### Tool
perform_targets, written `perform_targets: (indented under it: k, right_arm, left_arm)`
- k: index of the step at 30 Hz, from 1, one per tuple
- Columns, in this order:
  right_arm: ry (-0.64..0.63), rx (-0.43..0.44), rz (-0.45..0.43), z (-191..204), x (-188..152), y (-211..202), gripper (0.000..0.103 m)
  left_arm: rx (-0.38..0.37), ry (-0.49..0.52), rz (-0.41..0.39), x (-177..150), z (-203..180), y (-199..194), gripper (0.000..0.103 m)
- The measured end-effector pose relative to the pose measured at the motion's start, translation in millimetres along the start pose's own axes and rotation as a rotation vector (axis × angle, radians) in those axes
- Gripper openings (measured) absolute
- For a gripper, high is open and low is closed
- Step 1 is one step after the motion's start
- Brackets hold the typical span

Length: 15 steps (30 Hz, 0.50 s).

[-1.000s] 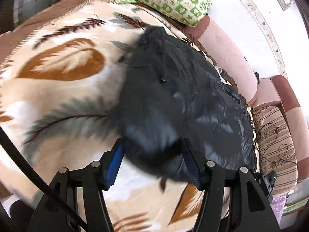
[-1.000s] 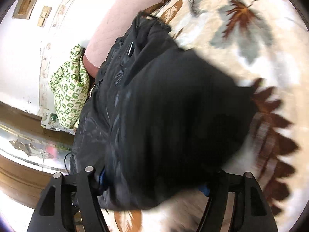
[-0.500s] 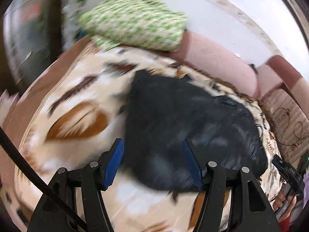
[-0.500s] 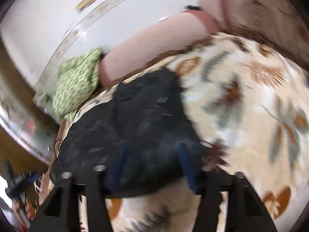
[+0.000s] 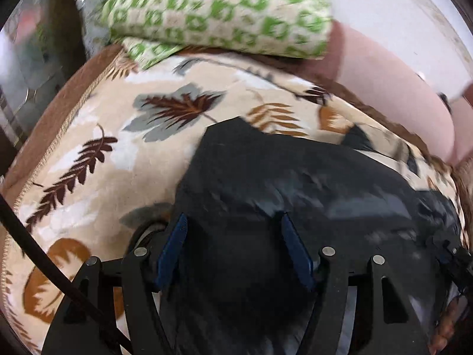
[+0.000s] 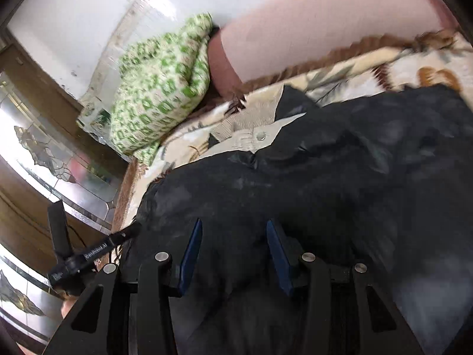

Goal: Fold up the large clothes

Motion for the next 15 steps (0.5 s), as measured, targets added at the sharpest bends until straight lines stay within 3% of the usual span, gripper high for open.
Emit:
perform_targets:
  k: [4, 7, 9, 10, 12, 14, 15]
  right_arm:
    - [0.067, -0.104, -0.017, -38.0, 38.4, 24.8, 0.042]
    - [0.163, -0.091, -0.060, -74.6, 61.9, 15.9, 0.030]
    - [0.204, -0.075, -0.067, -94.9, 70.4, 5.7, 0.013]
    - [0.221, -0.070, -0.064, -102.2, 72.4, 1.7, 0.010]
    - [0.242, -0.083, -0.083, -113.0, 76.0, -13.6, 0.007]
    - [0.245, -0.131, -0.126, -119.5, 80.7, -29.9, 0.007]
    - [0.235, -0.182, -0.158, -122.8, 84.3, -45.1, 0.008]
  left_arm:
    - [0.015, -0.001, -0.001, 5.9, 6.4, 18.0, 0.074]
    - [0.025, 0.025, -0.009, 7.4, 4.5, 23.6, 0.077]
    - [0.003, 0.003, -0.001, 9.6, 9.6, 27.1, 0.081]
    - [-0.008, -0.022, 0.003, 11.5, 15.2, 27.6, 0.081]
    - [-0.009, -0.071, 0.010, 17.2, 30.0, 27.5, 0.082]
    - [0.083, -0.111, 0.004, 23.7, 52.8, 20.4, 0.081]
    - [0.079, -0.119, 0.002, 25.6, 59.6, 16.0, 0.078]
Point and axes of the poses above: each gripper's, at about its wrist camera, not at the fingertips, and y roughly the way its jaws point, z to its left, x to its top, the point moved 4 cm from there along y, roughly the way its jaws point, and after that the axes turned 8 degrees about y, right-handed, at the moved point
